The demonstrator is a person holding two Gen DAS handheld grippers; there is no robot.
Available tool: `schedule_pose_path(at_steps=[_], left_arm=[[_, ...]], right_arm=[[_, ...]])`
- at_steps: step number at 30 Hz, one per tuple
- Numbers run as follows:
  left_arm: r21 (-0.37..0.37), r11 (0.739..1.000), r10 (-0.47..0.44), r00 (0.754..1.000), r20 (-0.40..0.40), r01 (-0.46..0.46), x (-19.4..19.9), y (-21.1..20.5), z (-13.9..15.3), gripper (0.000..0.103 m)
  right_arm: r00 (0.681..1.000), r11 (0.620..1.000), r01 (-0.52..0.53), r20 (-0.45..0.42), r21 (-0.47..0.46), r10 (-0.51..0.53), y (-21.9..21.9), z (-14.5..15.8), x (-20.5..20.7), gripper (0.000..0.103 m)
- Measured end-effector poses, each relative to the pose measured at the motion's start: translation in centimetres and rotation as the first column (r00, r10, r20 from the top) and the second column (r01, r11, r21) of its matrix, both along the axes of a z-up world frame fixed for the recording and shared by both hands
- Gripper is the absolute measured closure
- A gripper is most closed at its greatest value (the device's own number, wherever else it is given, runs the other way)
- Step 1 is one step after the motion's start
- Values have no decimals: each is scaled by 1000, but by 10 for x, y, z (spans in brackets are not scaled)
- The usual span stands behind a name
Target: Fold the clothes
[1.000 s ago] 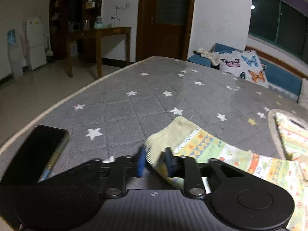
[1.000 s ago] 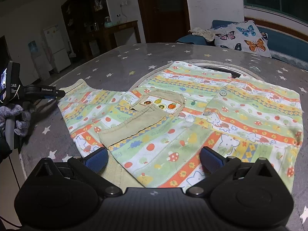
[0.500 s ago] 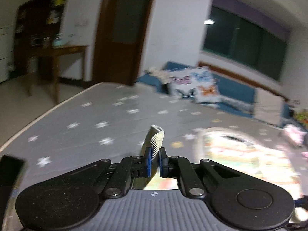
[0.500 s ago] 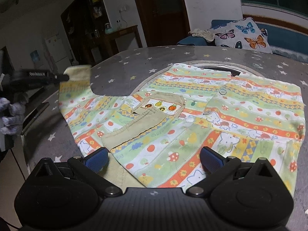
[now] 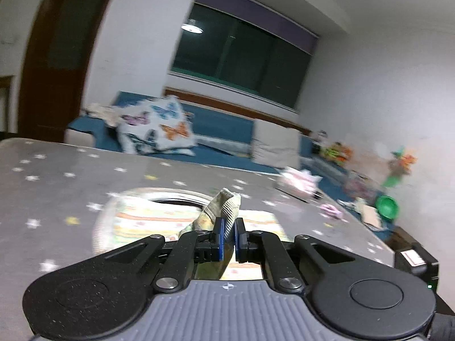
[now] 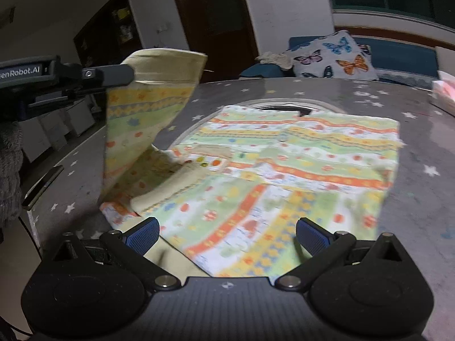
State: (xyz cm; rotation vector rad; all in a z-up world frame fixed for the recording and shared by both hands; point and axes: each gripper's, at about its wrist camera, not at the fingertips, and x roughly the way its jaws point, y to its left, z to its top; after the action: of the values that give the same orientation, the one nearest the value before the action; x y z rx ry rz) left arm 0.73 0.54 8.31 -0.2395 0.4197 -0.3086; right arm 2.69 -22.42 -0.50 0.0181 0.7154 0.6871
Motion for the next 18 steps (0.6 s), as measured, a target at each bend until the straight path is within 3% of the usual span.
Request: schedule_pose_path(at_steps=[10,15,18], left_arm=[[27,973,-226,971,-83,229,11,-63,-28,91],[63,956,-278,955,-103,285,-1,-65,-34,75],[99,960,-256,964,-73,262,-6,-51,-32,74]], right_arm=[[994,994,108,8,-1,-108,-42,3,-11,0],[988,988,155,21,-5,-155,-56,8,-12,0],[984,985,173,32,9,-173,-60,13,-11,0]])
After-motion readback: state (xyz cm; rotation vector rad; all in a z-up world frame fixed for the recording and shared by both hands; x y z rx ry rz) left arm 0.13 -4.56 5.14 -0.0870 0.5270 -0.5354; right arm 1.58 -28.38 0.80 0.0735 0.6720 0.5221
